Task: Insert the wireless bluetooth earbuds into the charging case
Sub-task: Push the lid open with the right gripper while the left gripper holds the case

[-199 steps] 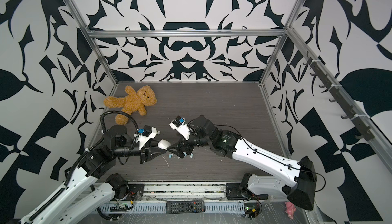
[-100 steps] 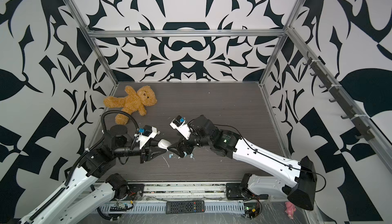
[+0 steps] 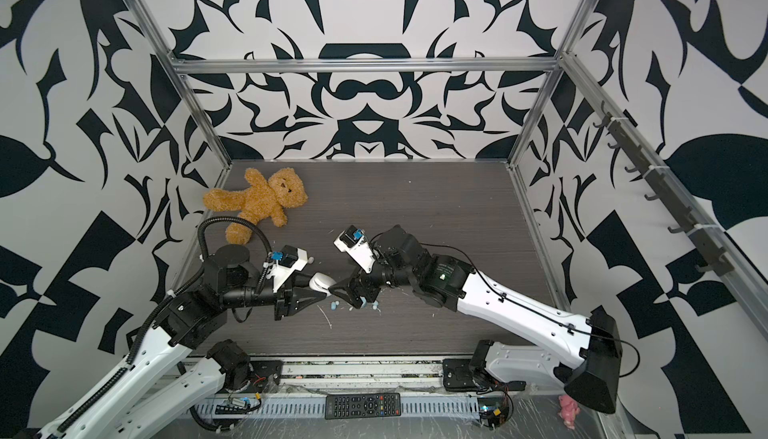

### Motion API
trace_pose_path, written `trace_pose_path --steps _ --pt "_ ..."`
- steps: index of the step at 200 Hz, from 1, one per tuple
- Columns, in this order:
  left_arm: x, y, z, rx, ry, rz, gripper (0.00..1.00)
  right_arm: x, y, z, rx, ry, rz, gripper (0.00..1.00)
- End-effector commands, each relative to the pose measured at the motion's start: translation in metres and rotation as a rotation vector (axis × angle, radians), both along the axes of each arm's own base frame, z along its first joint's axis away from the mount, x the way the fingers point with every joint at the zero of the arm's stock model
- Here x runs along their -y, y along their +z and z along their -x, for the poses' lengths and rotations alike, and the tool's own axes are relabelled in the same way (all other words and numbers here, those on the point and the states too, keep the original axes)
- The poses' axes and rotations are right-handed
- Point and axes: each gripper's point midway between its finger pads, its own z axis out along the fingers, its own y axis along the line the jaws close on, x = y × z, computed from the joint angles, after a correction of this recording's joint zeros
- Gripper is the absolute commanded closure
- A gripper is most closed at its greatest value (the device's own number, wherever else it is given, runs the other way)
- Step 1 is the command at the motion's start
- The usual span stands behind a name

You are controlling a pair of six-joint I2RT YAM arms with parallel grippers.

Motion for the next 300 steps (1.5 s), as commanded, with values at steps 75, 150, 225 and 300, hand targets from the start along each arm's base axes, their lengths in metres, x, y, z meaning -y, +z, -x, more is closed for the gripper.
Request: trace_pose_path --steps 75,150,225,300 --pt "0.006 0.016 0.033 -0.007 -0.180 0.071 1.00 0.008 0.017 -0.036 0.088 -0.162 -0.009 0.11" --pt "0.006 0.016 0.033 -0.007 -0.182 0.070 1.00 0.003 0.018 -0.029 0.068 -0.115 -0.026 0.15" --pt "0.007 0.016 0.033 -0.013 -0.190 0.070 1.00 -0.006 0.028 -0.005 0.043 0.028 -0.083 0.49" --pt "0.008 0.015 0.033 -0.023 -0.198 0.069 1.00 -0.012 0.029 0.005 0.019 0.094 -0.100 0.62"
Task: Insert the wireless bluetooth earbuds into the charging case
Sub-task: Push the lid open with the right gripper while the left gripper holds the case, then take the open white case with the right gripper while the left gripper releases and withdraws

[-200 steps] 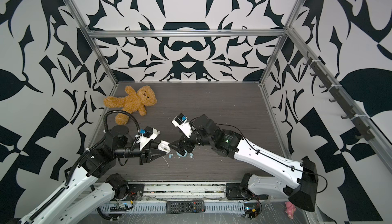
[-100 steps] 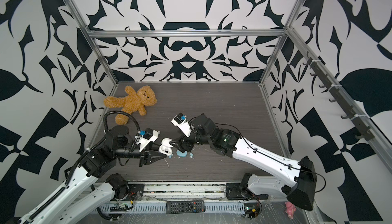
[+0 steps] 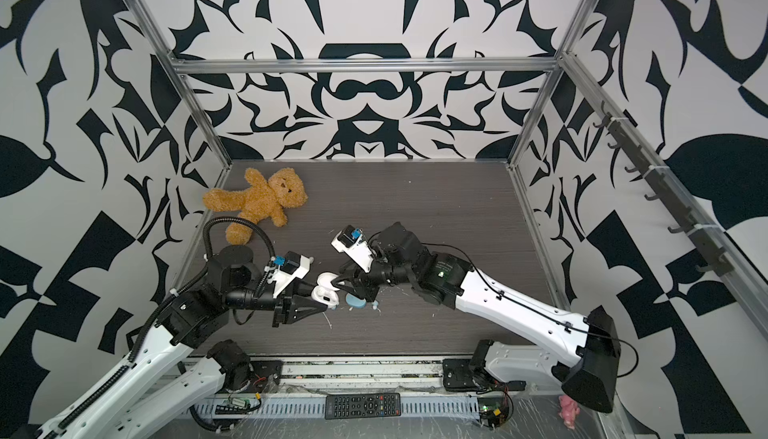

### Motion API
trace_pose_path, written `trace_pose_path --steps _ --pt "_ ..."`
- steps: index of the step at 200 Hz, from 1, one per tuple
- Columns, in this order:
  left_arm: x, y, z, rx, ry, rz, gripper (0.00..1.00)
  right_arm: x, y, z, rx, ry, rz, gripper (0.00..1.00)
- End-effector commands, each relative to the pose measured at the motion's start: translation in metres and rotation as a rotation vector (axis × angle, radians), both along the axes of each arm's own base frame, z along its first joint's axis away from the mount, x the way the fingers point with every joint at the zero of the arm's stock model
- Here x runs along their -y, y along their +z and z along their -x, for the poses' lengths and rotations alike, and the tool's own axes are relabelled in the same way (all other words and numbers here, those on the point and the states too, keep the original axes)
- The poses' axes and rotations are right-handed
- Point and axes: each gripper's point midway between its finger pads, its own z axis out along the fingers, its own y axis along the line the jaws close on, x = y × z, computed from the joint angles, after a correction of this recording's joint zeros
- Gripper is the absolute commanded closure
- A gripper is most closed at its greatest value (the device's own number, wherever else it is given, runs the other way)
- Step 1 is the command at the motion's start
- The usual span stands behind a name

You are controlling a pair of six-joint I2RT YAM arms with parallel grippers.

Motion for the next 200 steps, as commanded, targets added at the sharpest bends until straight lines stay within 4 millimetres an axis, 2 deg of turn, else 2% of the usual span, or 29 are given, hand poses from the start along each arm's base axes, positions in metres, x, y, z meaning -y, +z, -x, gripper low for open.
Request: trace_pose_path --steps 1,121,133,146,157,171,182,200 --pt "0.002 0.013 0.010 0.028 -0.063 0.041 1.00 -0.005 0.022 -0.004 0.033 0.009 -0.059 0.62" --pt "0.003 0.010 0.006 0.030 -0.051 0.034 1.00 -0.007 0.021 0.002 0.026 0.044 -0.064 0.81" --pt "0.003 0.011 0.006 0.034 -0.049 0.035 1.00 -0.007 0.023 0.002 0.029 0.047 -0.067 0.88" --pt "0.003 0.010 0.005 0.040 -0.039 0.035 1.00 -0.007 0.023 0.003 0.031 0.050 -0.067 1.00" --pt "0.002 0.010 0.003 0.048 -0.027 0.036 1.00 -0.006 0.024 0.002 0.034 0.047 -0.066 1.00" --pt "0.001 0.010 0.003 0.055 -0.017 0.039 0.88 -0.006 0.024 0.001 0.039 0.039 -0.066 1.00" --pt "0.001 0.009 0.001 0.058 -0.006 0.039 0.68 -0.004 0.025 -0.001 0.049 0.028 -0.067 1.00" --pt "0.000 0.009 0.000 0.064 0.008 0.043 0.43 -0.002 0.028 -0.006 0.073 -0.006 -0.068 1.00"
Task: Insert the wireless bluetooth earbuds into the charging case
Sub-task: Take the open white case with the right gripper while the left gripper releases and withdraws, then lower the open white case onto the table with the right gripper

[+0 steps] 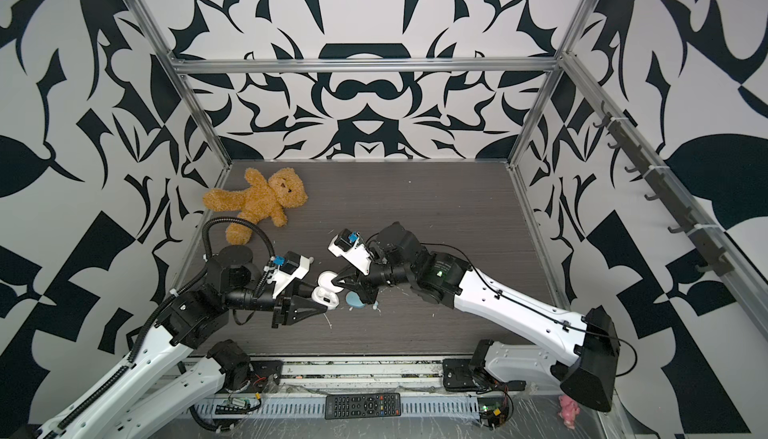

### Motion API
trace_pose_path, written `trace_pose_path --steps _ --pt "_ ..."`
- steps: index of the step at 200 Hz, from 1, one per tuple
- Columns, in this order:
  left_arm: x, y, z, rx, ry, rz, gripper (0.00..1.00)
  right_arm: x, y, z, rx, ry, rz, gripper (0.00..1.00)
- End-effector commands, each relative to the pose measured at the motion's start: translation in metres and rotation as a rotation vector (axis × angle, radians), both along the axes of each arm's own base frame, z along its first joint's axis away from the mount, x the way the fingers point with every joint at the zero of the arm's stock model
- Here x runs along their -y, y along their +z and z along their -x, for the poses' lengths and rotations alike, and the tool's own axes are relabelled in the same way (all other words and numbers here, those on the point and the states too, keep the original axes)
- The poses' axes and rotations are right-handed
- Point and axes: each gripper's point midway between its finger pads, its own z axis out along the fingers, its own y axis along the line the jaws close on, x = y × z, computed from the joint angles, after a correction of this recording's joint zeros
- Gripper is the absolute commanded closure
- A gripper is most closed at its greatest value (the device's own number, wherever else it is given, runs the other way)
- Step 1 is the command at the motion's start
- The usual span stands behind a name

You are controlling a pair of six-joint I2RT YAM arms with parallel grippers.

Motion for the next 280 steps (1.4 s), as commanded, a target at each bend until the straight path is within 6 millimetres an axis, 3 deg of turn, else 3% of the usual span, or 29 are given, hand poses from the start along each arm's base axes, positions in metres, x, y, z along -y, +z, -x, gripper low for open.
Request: trace_pose_path --steps 1,14,41,72,102,137,169,204,222,258,280 --pt "0.000 0.005 -0.003 0.072 0.015 0.028 0.41 0.002 0.027 -0.013 0.036 -0.075 -0.059 1.00" --pt "-0.002 0.006 -0.006 0.080 0.038 0.029 0.25 0.005 0.029 -0.021 0.061 -0.122 -0.052 1.00" --pt "-0.007 0.016 -0.013 0.128 0.106 0.043 0.09 0.010 0.037 -0.041 0.136 -0.225 -0.051 1.00" --pt "-0.018 0.035 -0.019 0.223 0.199 0.092 0.02 0.020 0.032 -0.071 0.230 -0.352 0.053 1.00" --pt "-0.035 0.046 -0.038 0.321 0.375 0.130 0.01 0.026 0.023 -0.101 0.319 -0.471 0.138 1.00" --pt "-0.083 0.059 -0.088 0.395 0.801 0.171 0.01 0.030 0.021 -0.136 0.521 -0.561 0.244 1.00" --pt "-0.135 0.069 -0.120 0.385 1.166 0.168 0.01 0.024 -0.010 -0.164 0.710 -0.480 0.449 1.00" --pt "-0.190 0.052 -0.142 0.343 1.539 0.051 0.01 0.035 -0.051 -0.213 0.638 -0.441 0.563 1.00" --pt "-0.199 0.042 -0.146 0.343 1.596 -0.007 0.01 0.036 -0.067 -0.228 0.645 -0.401 0.618 1.00" --pt "-0.198 0.029 -0.154 0.330 1.598 -0.042 0.01 0.040 -0.100 -0.252 0.661 -0.330 0.725 1.00" --pt "-0.195 0.026 -0.157 0.325 1.586 -0.041 0.01 0.033 -0.122 -0.253 0.664 -0.234 0.740 1.00"
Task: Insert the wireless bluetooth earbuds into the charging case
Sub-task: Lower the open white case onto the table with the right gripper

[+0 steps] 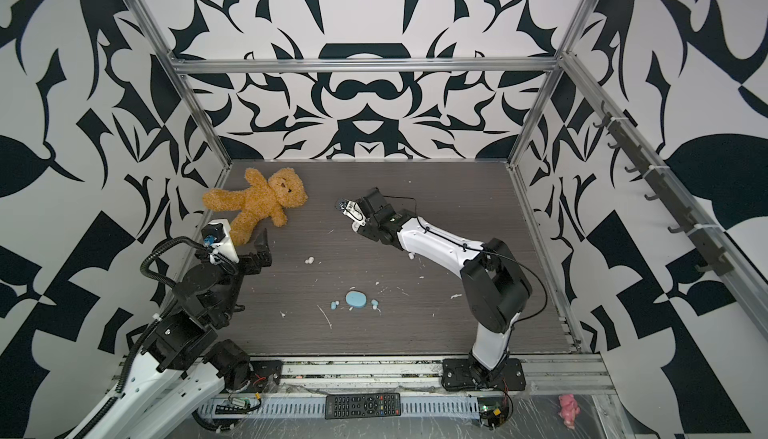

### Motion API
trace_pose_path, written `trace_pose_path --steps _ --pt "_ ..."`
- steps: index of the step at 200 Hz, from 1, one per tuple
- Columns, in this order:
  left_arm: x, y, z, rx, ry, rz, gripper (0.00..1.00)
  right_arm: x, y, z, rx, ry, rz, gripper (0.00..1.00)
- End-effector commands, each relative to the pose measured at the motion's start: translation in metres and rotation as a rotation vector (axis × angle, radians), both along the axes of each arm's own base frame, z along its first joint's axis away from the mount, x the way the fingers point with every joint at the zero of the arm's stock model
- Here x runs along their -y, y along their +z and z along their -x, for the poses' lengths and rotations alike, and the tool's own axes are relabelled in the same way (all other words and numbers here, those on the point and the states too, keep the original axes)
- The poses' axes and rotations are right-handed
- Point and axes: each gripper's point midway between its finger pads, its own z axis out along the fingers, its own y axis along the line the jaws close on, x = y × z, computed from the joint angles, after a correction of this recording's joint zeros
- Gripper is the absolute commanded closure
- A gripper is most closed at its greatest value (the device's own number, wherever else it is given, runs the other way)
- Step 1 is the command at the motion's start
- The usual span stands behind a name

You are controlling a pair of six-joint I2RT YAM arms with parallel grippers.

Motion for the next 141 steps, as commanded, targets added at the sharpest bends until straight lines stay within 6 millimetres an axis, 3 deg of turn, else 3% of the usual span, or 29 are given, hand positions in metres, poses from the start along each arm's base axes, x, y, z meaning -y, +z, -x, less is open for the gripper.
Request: trace_pose_path --steps 1,67,141 --pt "-0.004 -0.005 -0.003 0.003 0.034 0.023 0.01 -0.012 0.003 -0.004 0.023 0.109 0.027 1.00" --pt "0.001 -0.008 -0.003 0.011 0.001 0.020 0.01 -0.023 -0.033 -0.008 -0.038 0.241 0.083 1.00" --pt "0.005 -0.009 -0.003 0.012 -0.022 0.019 0.01 -0.028 -0.058 -0.007 -0.082 0.283 0.092 1.00"
